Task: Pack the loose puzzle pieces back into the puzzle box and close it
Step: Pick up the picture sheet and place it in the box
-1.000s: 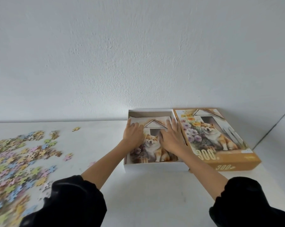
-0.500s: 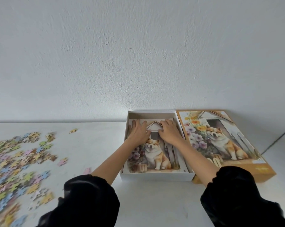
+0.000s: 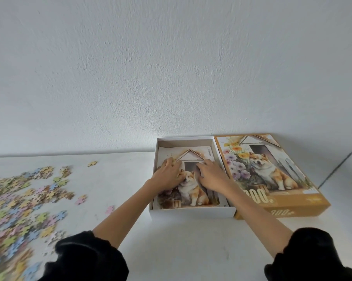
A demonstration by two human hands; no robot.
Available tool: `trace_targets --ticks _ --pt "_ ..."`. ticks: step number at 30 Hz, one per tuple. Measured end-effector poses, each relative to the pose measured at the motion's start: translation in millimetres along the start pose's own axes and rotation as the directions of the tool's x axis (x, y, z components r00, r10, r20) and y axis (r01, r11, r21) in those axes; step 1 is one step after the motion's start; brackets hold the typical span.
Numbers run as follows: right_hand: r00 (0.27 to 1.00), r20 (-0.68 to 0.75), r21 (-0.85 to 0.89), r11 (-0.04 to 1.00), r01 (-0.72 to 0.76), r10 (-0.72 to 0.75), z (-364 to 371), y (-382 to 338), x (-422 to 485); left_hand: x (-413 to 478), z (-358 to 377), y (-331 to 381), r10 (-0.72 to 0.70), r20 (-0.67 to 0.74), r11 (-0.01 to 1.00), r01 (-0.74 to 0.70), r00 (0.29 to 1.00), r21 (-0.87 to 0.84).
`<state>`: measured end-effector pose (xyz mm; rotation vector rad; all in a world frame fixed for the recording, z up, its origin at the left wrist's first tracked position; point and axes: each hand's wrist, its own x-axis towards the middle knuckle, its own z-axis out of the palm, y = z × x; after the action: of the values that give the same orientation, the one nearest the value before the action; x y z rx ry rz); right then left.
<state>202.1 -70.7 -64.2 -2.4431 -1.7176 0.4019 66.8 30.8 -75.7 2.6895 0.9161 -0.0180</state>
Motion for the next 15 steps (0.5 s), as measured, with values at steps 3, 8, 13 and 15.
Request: trace_targets --ticks 3,8,13,15 --pt "0.998 -0.064 0.037 0.999 0.000 0.002 3 -3 -8 -4 -2 3 -0.005 -0.005 1.000 0.005 1.000 0.004" --pt "0.984 -0.178 0.129 0.991 0.018 0.006 0 -7 -18 -17 -11 11 0.007 -0.112 0.995 -0.018 0.994 -0.095" --pt "0.951 -0.305 0.208 0.972 0.108 -0.041 -20 -15 -34 -45 -25 11 0.125 -0.358 0.976 -0.179 0.925 -0.121" --pt "0.935 -0.350 0.219 0.965 0.145 -0.061 -29 -18 -38 -57 -32 9 0.151 -0.425 0.972 -0.212 0.892 -0.099"
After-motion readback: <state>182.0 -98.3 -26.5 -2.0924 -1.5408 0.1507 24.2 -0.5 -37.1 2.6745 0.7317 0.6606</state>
